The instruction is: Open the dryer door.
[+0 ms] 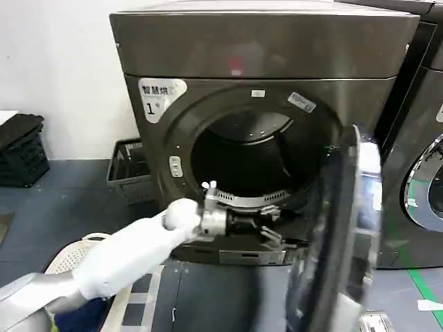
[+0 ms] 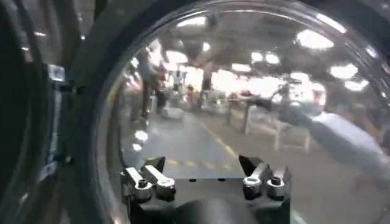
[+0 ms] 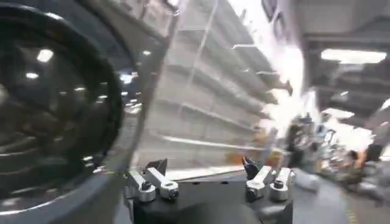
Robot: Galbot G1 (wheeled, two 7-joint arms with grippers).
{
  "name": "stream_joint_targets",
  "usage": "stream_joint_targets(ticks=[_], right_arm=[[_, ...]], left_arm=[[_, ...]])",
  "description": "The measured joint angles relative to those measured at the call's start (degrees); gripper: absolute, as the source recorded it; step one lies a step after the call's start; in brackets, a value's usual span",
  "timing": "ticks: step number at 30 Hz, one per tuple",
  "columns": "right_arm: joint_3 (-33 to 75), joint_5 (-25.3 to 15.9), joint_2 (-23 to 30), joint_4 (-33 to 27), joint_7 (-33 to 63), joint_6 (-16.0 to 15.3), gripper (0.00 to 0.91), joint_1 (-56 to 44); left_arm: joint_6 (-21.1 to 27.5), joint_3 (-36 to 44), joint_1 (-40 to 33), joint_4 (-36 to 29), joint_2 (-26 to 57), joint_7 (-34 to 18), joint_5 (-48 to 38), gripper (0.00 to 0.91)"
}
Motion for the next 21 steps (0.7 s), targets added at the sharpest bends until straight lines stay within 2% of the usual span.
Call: stream_joint_targets(ticks=[5,13,18,21], right_arm=[[3.77,0.00,0.14,1.02,0.43,-1.22,0.907,-1.43],[6.79,-0.02,0.27,1.47,-0.12,-1.16,0.907,-2.25],[7.60,0.00,0.17,1.46,-0.42,-1.08,0.907,-2.55],[8.20,0.04,-0.03,1.16,-0.54,-1.04,0.907,-2.84]], left_arm=[[-1.17,2.03,-0.70,2.19,-4.44,-2.78,2.41,0.907],[-3.84,4.24,-1.09,5.46,-10.80,-6.65,6.76,0.907],[-7.89,4.54,-1.33,7.83,-14.11,-9.35,10.93,0.907],[-8.70,4.58,-1.25,8.98,-15.93,-10.54,11.23,0.907]])
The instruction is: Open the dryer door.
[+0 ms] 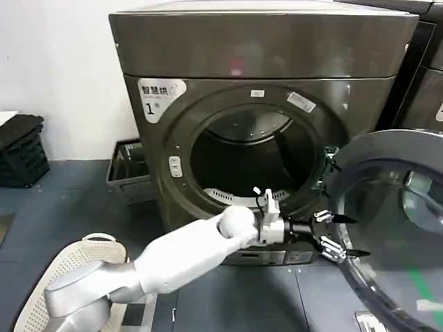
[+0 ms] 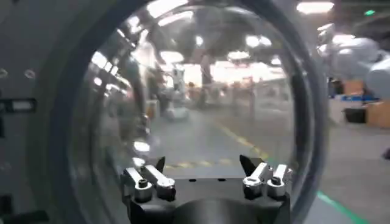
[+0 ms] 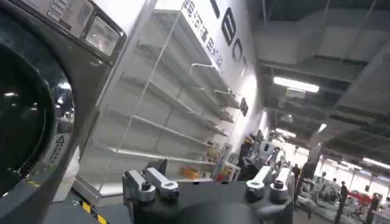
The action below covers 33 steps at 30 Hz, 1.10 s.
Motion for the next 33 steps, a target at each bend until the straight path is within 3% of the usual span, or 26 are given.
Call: stream_joint_targets(ticks=[8,15,24,33], right_arm=[[0.80,0.10,-0.64,-0.75,-0.14,0.05,0.907,-0.23],[1.49,0.11,-1.08,-1.56,-0.27,0.16,0.907,-0.38],[1.85,0.13,-1.46,-1.87,-0.61,0.16,0.907,-0.70],[2.83,0.14,-2.48,-2.36,-0.89,-0.01,0.907,-1.05]], left_arm=[[-2.83,0.06,0.61,0.67,-1.92,-1.72,0.73,0.907],[-6.67,0.10,1.35,-0.81,-0.62,-7.40,2.59,0.907],[-17.96,1.84,3.24,-3.88,2.90,-12.38,4.08,0.907],[-25.49,1.96,4.09,-7.02,8.15,-16.86,4.91,0.907]])
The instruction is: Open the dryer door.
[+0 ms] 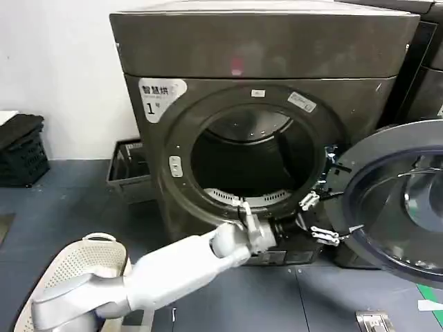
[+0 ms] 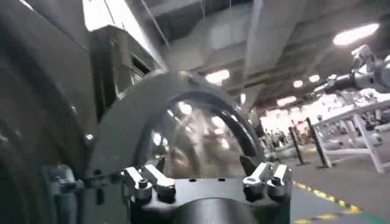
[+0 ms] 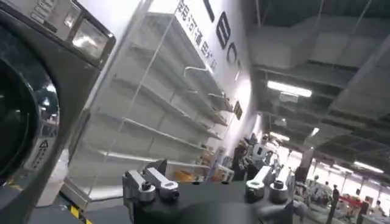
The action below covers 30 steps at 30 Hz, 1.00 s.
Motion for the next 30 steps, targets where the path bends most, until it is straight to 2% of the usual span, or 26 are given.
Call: stream_joint_targets(ticks=[7,15,24,30], right_arm=[[1.58,-0.13,-1.10,-0.66,0.33,0.01,0.907,-0.35],[3.67,-0.47,-2.67,-2.23,2.12,0.83,0.907,0.14],[5.09,-1.05,-3.18,-3.98,2.35,2.13,0.907,0.90],[4.98,-1.59,-3.71,-5.31,2.29,3.18,0.907,1.34]], left_arm=[[0.02,0.14,-0.47,-4.89,6.82,-0.72,-0.25,0.907],[6.57,0.71,-2.56,-14.00,18.28,-0.97,0.80,0.907],[12.74,2.52,-6.95,-20.02,31.97,-1.05,0.50,0.907],[15.20,9.48,-12.98,-23.44,40.16,-2.28,1.56,0.907]])
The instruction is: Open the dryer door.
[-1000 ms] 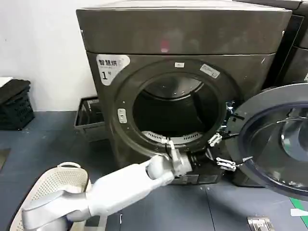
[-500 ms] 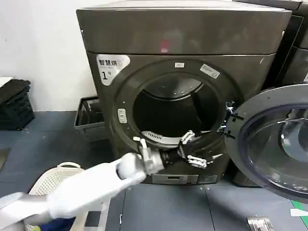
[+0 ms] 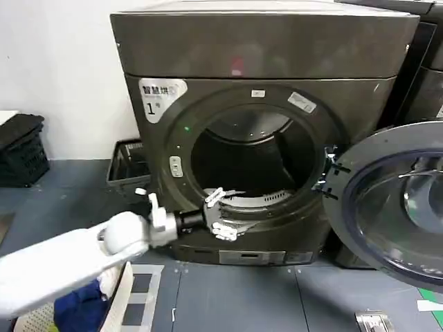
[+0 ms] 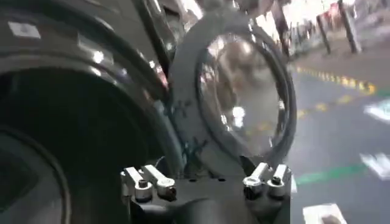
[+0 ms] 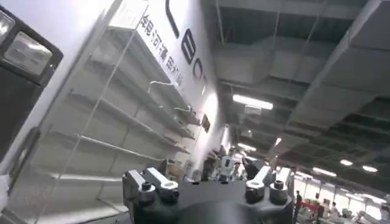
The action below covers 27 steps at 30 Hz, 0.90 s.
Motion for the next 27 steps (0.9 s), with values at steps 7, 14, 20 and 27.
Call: stream_joint_targets(ticks=[7,14,20,27], right_arm=[[0.29,-0.40,-0.86,-1.25,-0.01,0.40,0.907,0.30],[0.16,-1.93,-1.49,-3.09,-0.11,1.86,0.907,0.59],[0.56,-2.33,-2.47,-4.83,-0.26,2.48,0.907,0.75],[1.07,-2.30,-2.76,-5.74,-0.36,2.75,0.907,0.72]], left_arm=[[4.78,14.36,-10.96,-3.28,7.23,-0.83,0.61,0.907],[10.08,30.74,-27.29,-3.47,8.49,0.72,0.57,0.907],[15.61,44.14,-40.88,-2.37,6.53,1.82,1.83,0.907],[21.63,54.07,-52.15,-1.93,3.63,6.12,2.65,0.907]])
